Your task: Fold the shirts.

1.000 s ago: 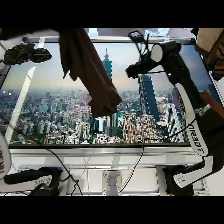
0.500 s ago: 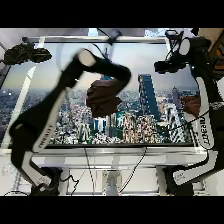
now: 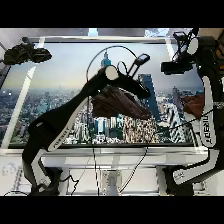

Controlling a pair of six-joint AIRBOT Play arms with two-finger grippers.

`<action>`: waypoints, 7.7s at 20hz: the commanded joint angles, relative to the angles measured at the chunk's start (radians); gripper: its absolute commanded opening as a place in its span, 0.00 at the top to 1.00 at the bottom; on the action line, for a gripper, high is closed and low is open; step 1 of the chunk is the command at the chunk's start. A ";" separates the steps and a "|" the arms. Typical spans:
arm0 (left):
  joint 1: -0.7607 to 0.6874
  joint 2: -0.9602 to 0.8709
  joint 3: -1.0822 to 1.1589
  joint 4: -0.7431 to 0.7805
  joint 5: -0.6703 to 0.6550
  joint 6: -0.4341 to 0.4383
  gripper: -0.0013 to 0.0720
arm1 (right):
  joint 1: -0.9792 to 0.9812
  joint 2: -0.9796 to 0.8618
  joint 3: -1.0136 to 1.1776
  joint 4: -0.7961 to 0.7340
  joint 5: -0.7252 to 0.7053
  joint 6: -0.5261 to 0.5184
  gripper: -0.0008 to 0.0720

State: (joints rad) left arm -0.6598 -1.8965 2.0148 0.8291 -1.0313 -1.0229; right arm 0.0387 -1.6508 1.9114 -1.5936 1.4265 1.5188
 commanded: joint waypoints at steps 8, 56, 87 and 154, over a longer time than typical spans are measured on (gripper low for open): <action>0.431 0.103 0.051 0.195 -0.189 -0.169 0.28 | 0.062 -0.001 -0.166 0.370 0.171 -0.140 0.31; 0.600 0.111 -0.383 0.206 -0.776 -0.534 0.34 | -0.056 0.018 -0.904 0.674 -0.497 -0.369 0.95; 0.454 0.066 -0.714 0.087 -0.263 -0.431 0.96 | -0.051 0.018 -0.904 0.735 -0.538 -0.368 0.95; 0.734 0.214 -0.452 0.021 0.151 -0.135 0.97 | -0.095 0.568 -1.277 0.587 -1.744 0.191 0.81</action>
State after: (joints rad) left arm 0.0944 -1.6650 1.5639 0.8581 -0.9600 -1.1591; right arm -0.0910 -0.9989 0.6453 -1.0138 -0.0273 1.7096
